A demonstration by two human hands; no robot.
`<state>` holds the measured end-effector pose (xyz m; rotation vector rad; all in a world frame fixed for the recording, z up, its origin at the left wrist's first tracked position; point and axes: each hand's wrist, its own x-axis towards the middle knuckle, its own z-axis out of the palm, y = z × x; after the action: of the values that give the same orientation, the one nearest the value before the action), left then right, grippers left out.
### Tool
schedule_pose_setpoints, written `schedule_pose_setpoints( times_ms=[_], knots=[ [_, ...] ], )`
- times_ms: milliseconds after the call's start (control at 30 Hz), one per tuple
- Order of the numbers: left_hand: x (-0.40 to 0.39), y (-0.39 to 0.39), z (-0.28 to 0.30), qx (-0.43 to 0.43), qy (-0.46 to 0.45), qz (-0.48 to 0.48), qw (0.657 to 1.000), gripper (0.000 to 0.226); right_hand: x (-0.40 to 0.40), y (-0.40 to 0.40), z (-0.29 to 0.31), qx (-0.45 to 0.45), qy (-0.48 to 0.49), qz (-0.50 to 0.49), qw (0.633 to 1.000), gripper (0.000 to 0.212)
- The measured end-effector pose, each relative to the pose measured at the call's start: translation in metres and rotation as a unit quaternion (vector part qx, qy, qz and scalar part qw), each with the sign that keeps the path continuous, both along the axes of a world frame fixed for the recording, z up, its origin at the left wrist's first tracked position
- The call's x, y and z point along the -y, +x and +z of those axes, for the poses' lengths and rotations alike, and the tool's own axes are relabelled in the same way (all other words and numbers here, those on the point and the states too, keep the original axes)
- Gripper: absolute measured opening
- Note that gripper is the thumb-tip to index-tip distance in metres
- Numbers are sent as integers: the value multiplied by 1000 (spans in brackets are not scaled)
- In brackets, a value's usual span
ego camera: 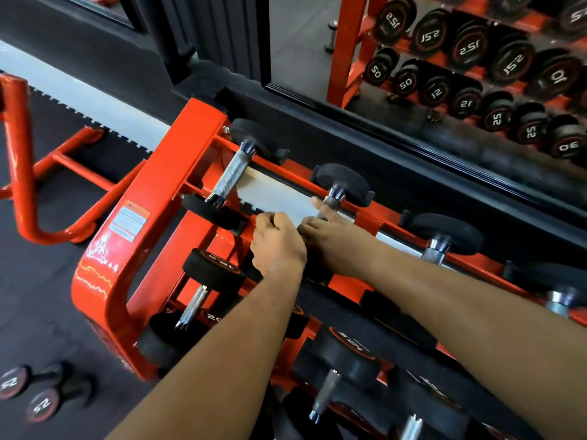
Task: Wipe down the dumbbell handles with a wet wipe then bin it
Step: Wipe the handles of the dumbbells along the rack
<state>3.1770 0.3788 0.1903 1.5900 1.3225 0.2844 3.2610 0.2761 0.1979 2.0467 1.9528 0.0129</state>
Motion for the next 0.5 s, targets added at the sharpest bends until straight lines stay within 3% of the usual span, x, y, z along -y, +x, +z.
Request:
schedule_pose_setpoints(
  times_ms=[100, 233, 300, 500],
  knots=[
    [-2, 0, -1, -3, -5, -2, 1000, 17, -35, -3, 16, -46, -84, -52, 994, 25],
    [0, -1, -3, -5, 3, -11, 1000, 26, 10, 7, -7, 14, 21, 20, 999, 42],
    [1, -1, -3, -1, 6, -12, 1000, 27, 28, 9, -15, 50, 28, 21, 998, 47],
    [-1, 1, -3, -8, 0, -18, 1000, 35, -34, 1, 11, -39, -41, -54, 997, 21]
  ],
)
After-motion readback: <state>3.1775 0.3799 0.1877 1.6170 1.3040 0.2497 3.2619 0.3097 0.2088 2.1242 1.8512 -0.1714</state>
